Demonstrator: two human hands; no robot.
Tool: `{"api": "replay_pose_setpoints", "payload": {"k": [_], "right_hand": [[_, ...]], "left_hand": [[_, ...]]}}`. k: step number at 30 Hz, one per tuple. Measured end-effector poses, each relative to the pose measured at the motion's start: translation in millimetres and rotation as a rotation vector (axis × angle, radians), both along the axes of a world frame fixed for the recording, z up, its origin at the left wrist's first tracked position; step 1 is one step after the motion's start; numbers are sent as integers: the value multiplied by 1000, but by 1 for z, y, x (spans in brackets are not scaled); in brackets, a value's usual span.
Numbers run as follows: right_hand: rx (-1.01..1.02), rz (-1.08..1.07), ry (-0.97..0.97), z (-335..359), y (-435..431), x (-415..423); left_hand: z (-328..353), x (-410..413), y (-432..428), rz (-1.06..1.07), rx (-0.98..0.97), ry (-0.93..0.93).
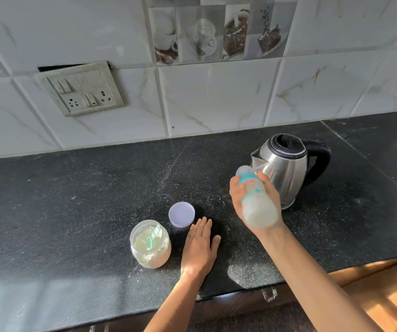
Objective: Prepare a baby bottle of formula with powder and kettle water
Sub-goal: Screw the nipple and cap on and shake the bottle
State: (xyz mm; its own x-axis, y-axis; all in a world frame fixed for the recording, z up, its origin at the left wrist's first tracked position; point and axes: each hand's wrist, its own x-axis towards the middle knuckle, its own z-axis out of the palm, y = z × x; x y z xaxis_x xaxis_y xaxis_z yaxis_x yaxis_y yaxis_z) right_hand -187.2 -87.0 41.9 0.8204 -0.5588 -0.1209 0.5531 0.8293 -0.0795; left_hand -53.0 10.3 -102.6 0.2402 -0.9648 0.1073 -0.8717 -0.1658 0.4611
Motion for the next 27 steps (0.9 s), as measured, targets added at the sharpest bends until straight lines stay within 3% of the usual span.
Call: {"api": "replay_pose_setpoints", "payload": {"k": [4, 8, 10, 13, 16, 21, 23, 25, 27], "right_hand": [[-270, -61, 137, 15, 8, 6], [65, -68, 21, 2, 4, 8], [-23, 0, 104, 0, 8, 11], [-84, -112, 216, -3, 6, 11], [112, -111, -88, -3, 5, 8], [-217, -73, 35, 16, 7, 8], [-20, -152, 80, 13, 6, 10], [195, -215, 5, -9, -1, 10], [188, -112, 75, -20, 6, 11]], "left_hand": [[2, 1, -1, 2, -7, 0], [2, 1, 1, -4, -3, -7], [2, 1, 1, -4, -3, -7], [2, 1, 1, -10, -9, -13], [2, 2, 1, -9, -2, -10], [2, 1, 0, -7, -7, -10], [2, 1, 1, -6, -6, -10], [2, 1, 1, -7, -10, -2], [1, 1, 1, -5, -15, 4]]}}
